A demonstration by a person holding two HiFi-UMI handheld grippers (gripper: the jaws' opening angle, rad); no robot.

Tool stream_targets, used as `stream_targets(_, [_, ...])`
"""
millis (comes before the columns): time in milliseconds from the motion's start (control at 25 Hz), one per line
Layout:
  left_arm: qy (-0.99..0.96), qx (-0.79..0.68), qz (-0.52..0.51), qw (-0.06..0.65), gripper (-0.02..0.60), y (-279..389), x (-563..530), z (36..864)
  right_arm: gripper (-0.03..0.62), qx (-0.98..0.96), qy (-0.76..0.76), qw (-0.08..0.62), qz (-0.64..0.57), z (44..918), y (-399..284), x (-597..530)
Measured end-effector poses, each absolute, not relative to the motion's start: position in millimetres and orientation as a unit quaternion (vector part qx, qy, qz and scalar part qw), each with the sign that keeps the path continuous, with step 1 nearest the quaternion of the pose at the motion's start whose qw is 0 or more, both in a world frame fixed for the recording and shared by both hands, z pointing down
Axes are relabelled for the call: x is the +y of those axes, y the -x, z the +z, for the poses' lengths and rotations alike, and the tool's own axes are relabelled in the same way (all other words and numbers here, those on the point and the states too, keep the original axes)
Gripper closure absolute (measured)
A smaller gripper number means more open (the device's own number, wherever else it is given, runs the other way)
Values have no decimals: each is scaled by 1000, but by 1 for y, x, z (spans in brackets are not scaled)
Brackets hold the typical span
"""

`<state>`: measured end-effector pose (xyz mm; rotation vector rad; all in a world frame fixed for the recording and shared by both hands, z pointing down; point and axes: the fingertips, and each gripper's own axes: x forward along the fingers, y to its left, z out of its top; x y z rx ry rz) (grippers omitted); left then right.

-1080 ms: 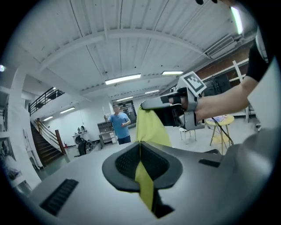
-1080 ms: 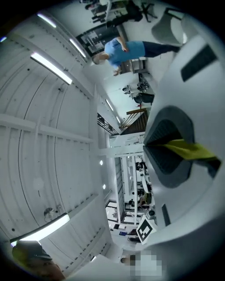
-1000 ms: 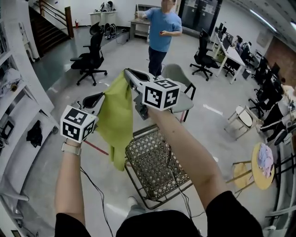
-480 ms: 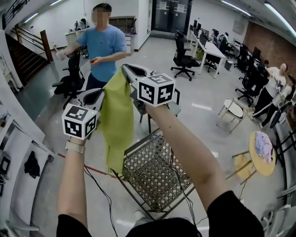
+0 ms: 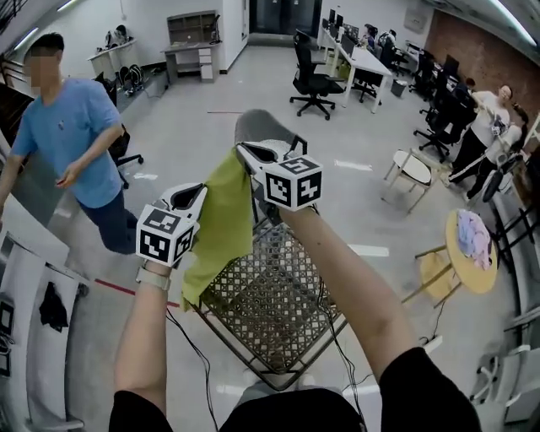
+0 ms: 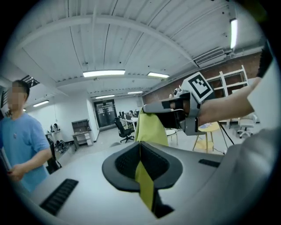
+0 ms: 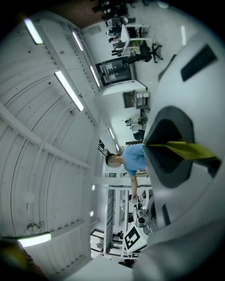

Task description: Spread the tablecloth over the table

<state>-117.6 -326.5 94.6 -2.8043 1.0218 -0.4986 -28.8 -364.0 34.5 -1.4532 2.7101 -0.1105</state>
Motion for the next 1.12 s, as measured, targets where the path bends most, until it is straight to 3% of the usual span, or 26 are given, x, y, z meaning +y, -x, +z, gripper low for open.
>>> stream_targets(720, [910,286,-236,-183,566,38,-157,349,577,863,454,-87,-203,292,-46,-213])
stream_targets(1120, [881,293,-258,-268,566,21,-50,440,577,839,447,-134,-281,401,-74,-97])
